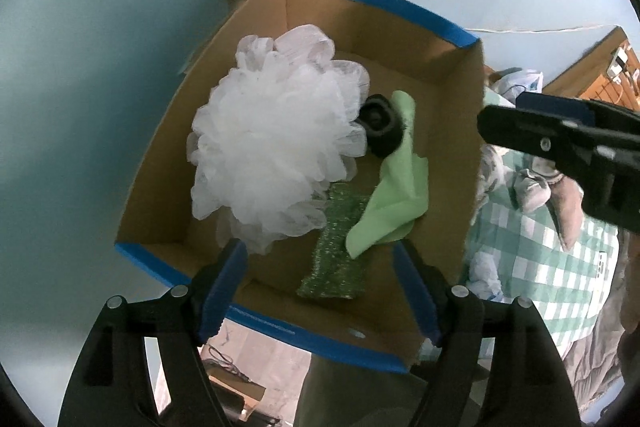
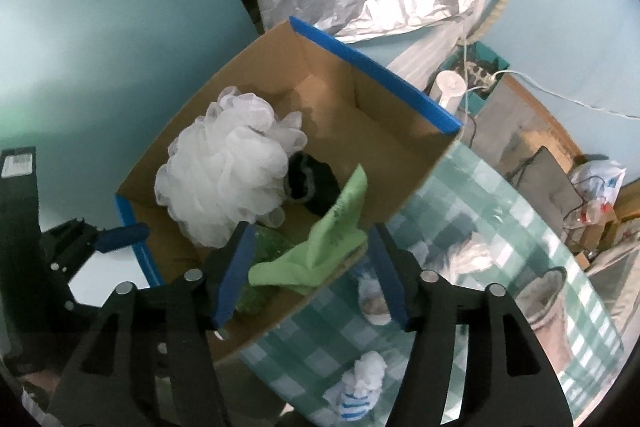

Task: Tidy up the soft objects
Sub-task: 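Open both tools to drop the scrubber and cloth into the box, then move both tools back over the table toward the remaining items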

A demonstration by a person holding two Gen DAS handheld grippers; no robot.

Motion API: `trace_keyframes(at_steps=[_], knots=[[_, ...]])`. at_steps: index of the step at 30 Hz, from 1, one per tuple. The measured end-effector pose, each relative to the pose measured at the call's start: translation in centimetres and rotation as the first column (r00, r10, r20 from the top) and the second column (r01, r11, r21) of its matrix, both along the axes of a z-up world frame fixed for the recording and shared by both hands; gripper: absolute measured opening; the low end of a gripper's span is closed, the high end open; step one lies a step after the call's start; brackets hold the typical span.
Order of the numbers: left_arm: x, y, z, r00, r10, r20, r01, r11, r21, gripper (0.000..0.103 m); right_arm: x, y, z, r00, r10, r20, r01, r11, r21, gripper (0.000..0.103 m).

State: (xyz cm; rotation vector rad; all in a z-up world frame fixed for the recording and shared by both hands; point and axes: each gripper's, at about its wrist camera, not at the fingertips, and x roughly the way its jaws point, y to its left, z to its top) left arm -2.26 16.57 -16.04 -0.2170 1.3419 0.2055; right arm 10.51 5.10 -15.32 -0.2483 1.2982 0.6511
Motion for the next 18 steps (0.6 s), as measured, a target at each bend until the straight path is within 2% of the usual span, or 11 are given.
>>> trace_keyframes(at_steps=[18], knots=[[1.0,-4.8,1.9,0.993,-0.112,0.024,0.112,0.994,0.003,0.081,-1.3,-8.1,2.0,0.993,-0.114,0.035,0.114,0.993,-0.012,0.065]])
